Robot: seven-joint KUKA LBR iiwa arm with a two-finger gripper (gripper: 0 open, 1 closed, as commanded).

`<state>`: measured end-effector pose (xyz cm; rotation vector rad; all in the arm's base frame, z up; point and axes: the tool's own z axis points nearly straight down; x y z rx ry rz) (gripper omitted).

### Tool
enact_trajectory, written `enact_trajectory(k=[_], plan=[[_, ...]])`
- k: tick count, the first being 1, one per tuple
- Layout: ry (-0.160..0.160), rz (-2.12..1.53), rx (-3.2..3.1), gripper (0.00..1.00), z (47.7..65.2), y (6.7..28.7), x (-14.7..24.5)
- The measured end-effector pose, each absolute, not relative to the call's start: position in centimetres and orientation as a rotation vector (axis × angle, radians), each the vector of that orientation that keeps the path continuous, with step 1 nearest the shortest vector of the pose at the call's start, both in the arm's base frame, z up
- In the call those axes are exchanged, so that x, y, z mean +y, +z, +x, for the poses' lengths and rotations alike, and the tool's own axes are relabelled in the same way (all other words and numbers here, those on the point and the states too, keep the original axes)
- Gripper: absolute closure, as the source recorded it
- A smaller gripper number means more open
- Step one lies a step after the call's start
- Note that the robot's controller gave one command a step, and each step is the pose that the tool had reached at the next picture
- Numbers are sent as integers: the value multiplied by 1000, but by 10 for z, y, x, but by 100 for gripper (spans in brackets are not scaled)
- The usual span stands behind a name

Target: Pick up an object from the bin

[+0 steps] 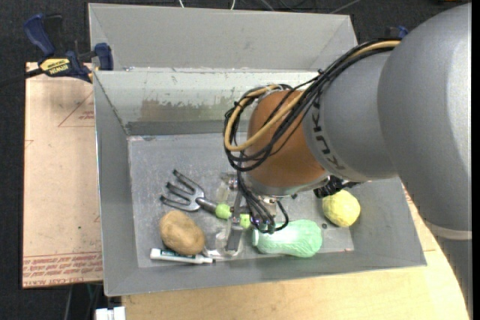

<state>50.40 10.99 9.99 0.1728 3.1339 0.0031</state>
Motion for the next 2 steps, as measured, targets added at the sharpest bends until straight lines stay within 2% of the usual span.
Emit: enact_trajectory(k=[1, 2], plan=[[2, -18, 3130, 0, 500, 80, 194], [-2, 404, 3105, 100, 489, 72, 96]])
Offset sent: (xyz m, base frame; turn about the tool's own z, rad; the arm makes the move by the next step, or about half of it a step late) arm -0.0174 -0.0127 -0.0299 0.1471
